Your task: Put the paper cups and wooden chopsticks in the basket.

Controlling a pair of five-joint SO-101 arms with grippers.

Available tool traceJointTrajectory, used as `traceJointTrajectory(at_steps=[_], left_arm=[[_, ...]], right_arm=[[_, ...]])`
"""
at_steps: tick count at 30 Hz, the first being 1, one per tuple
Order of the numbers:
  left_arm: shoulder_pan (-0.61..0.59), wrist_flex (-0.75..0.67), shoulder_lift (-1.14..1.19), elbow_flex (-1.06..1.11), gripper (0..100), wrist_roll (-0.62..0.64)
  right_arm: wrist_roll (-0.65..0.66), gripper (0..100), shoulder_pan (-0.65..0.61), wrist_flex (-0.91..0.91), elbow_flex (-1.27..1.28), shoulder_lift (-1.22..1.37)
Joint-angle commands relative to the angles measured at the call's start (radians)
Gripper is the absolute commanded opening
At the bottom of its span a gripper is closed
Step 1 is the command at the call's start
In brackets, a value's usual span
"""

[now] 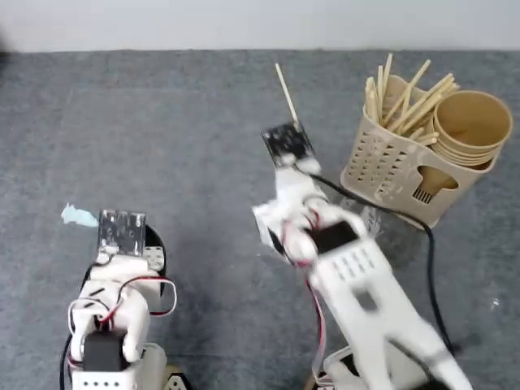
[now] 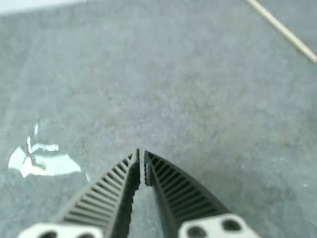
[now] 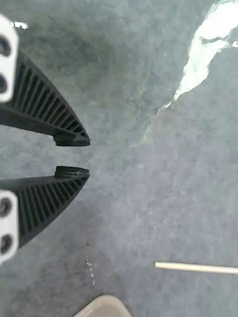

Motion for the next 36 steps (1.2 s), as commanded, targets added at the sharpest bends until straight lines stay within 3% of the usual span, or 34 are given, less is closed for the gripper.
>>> traceJointTrajectory(at_steps=[1, 17, 23, 31, 36], left_arm=[[-0.008, 0.012, -0.049, -0.002, 1, -0.02], [0.0, 0.011, -0.041, 0.012, 1, -0.038], [0.002, 0.011, -0.041, 0.013, 1, -0.04], [0.002, 0.011, -0.041, 0.013, 1, -0.04], [0.002, 0.011, -0.041, 0.015, 1, -0.04]], right_arm=[[0.012, 9.5, 0.041, -0.016, -0.222, 0.229], [0.121, 10.3, 0.243, -0.004, -0.876, 0.912], [0.115, 21.6, 0.259, 0.114, -1.068, 1.033], [0.12, 21.4, 0.275, 0.133, -1.224, 1.21], [0.12, 10.2, 0.271, 0.133, -1.275, 1.293]])
